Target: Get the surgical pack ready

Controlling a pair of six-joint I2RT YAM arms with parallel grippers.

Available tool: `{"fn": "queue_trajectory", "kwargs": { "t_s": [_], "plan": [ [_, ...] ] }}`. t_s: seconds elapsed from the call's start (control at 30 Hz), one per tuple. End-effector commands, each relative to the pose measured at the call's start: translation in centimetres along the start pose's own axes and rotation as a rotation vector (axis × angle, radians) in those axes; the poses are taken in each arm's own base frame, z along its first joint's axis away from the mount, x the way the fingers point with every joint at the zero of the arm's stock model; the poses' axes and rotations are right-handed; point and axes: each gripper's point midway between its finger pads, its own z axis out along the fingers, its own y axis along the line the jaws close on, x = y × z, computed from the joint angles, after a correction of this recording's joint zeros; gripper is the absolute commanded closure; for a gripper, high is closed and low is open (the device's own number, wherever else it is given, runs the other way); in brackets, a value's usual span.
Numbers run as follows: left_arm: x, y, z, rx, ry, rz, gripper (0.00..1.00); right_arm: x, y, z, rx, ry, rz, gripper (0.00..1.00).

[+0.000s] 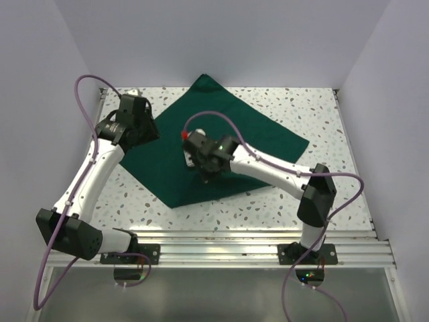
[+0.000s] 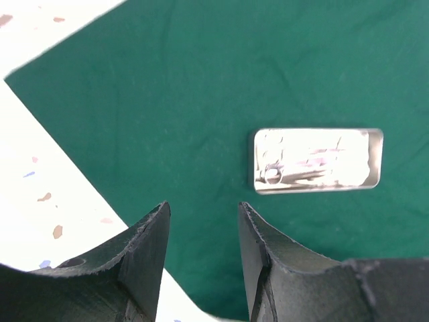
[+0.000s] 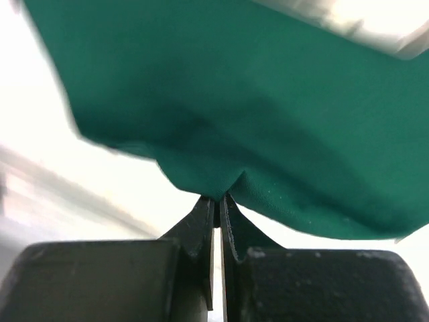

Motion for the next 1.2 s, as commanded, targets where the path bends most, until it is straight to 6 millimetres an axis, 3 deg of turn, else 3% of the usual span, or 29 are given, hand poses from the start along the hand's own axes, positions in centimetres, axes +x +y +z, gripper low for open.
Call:
{"fn": "queue_trajectory", "kwargs": {
  "t_s": [0.0, 0.03, 0.07, 0.13, 0.17, 0.2, 0.27, 0.37, 0.4, 0.5, 0.53, 0.63, 0.67, 0.77, 0.8, 0.83, 0.9, 1.17],
  "plan": [
    [-3.7, 0.1, -2.5, 0.007, -0.148, -0.008, 0.51, -6.5, -5.8, 0.2, 0.125, -0.095, 0.026, 1.0],
    [-3.9, 0.1, -2.5, 0.009, -0.158, -0.005, 0.51, -7.3, -6.6, 1.9, 0.152, -0.075, 0.004, 1.0],
    [-4.0, 0.1, -2.4, 0.011, -0.163, 0.007, 0.51, -9.8, -7.1, 1.5, 0.153, -0.118, 0.017, 1.0],
    [-4.3, -0.3, -1.9, 0.018, -0.169, 0.014, 0.51, -12.1, -10.0, 2.4, 0.193, -0.128, 0.056, 1.0],
    [-4.2, -0.4, -1.3, 0.017, -0.158, 0.02, 0.51, -12.3, -10.7, 4.7, 0.209, -0.093, 0.055, 1.0],
    [-4.1, -0.6, -0.8, 0.018, -0.148, 0.025, 0.51, -14.8, -12.4, 4.0, 0.216, -0.151, 0.094, 1.0],
    [-3.9, -0.9, 0.4, 0.015, -0.128, 0.027, 0.52, -17.3, -14.1, 5.9, 0.216, -0.193, 0.114, 1.0],
    [-4.2, -1.5, 1.3, 0.028, -0.133, 0.019, 0.53, -19.6, -15.6, 8.6, 0.234, -0.232, 0.108, 1.0],
    [-4.3, -1.7, 1.5, 0.034, -0.137, 0.015, 0.53, -20.0, -17.0, 9.2, 0.232, -0.238, 0.145, 1.0],
    [-3.7, -2.0, 2.7, 0.036, -0.11, 0.004, 0.53, -22.0, -18.2, 10.2, 0.248, -0.312, 0.141, 1.0],
    [-3.4, -2.0, 3.2, 0.033, -0.1, 0.0, 0.54, -23.8, -18.3, 10.0, 0.228, -0.38, 0.146, 1.0],
    [-2.3, -1.9, 4.7, 0.033, -0.078, -0.008, 0.54, -25.2, -17.9, 12.2, 0.193, -0.415, 0.127, 1.0],
    [-2.0, -2.0, 5.1, 0.033, -0.069, -0.014, 0.54, -26.2, -18.1, 11.8, 0.186, -0.446, 0.135, 1.0],
    [-1.7, -2.2, 6.1, 0.032, -0.049, -0.017, 0.56, -25.6, -17.7, 14.4, 0.171, -0.428, 0.119, 1.0],
    [-1.7, -2.3, 6.2, 0.031, -0.049, -0.019, 0.57, -26.2, -17.5, 13.6, 0.158, -0.456, 0.114, 1.0],
    [-1.9, -2.2, 6.3, 0.026, -0.056, -0.023, 0.57, -26.2, -17.7, 14.4, 0.167, -0.476, 0.105, 1.0],
    [-2.2, -2.4, 6.4, 0.031, -0.074, -0.025, 0.56, -27.1, -18.0, 13.9, 0.174, -0.52, 0.113, 1.0],
    [-2.2, -2.4, 6.5, 0.029, -0.07, -0.023, 0.56, -29.2, -21.2, 13.9, 0.2, -0.584, 0.167, 1.0]
  ]
}}
